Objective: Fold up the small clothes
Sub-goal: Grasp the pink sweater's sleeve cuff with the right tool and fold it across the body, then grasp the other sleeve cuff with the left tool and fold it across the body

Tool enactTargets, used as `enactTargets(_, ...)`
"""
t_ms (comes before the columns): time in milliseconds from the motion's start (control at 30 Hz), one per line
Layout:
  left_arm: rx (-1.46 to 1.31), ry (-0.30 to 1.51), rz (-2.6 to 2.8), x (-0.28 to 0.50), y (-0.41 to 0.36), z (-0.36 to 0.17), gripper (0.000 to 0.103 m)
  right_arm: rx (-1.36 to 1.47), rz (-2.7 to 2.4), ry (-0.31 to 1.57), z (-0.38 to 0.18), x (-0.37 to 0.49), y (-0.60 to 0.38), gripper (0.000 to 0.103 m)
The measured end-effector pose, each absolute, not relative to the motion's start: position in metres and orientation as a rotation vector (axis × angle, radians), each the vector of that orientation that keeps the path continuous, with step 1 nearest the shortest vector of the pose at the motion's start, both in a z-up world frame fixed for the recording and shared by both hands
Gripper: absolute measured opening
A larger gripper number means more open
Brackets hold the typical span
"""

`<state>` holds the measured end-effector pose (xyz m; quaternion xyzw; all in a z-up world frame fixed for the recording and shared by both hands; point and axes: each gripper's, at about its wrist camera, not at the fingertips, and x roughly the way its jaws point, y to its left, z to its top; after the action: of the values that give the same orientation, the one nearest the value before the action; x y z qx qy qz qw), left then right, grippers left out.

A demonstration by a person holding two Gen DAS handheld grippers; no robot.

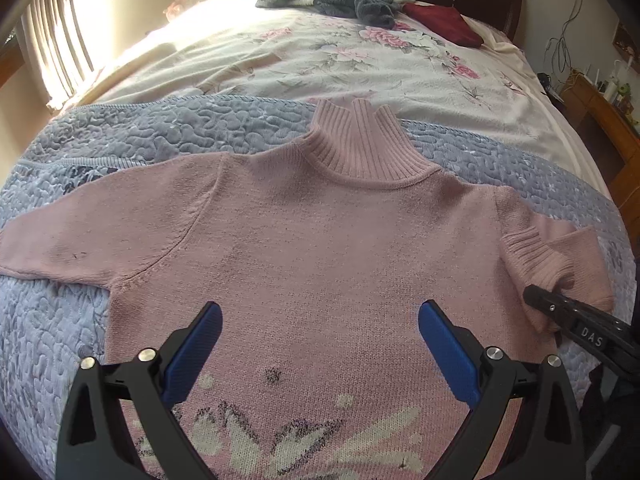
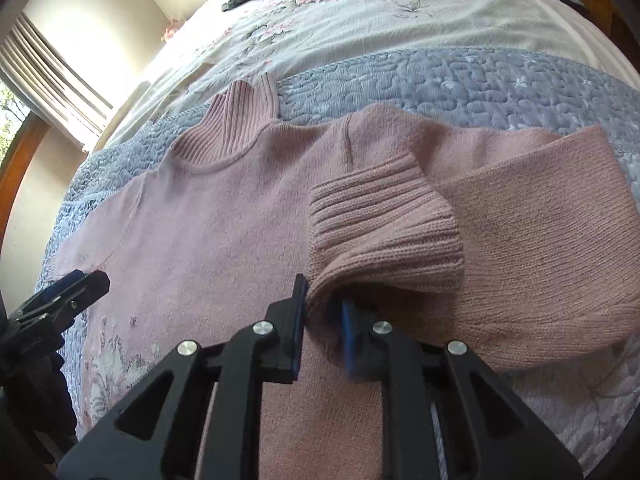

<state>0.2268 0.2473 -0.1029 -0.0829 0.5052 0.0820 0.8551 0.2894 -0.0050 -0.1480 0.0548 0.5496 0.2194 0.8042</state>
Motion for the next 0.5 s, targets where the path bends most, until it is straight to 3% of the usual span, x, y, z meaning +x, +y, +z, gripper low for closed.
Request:
enactTargets(400, -0.294, 1.215, -0.094, 0.263, 0.151, -0.135, 0.098, 0.138, 0.487, 1.135, -0.124, 0.216, -0.081, 0.039)
enactTargets(500, -0.234, 1.240, -0.104, 0.274, 0.113, -0.147, 0.097, 0.137, 0.428, 1.128, -0.123, 0.207, -0.112, 0.039)
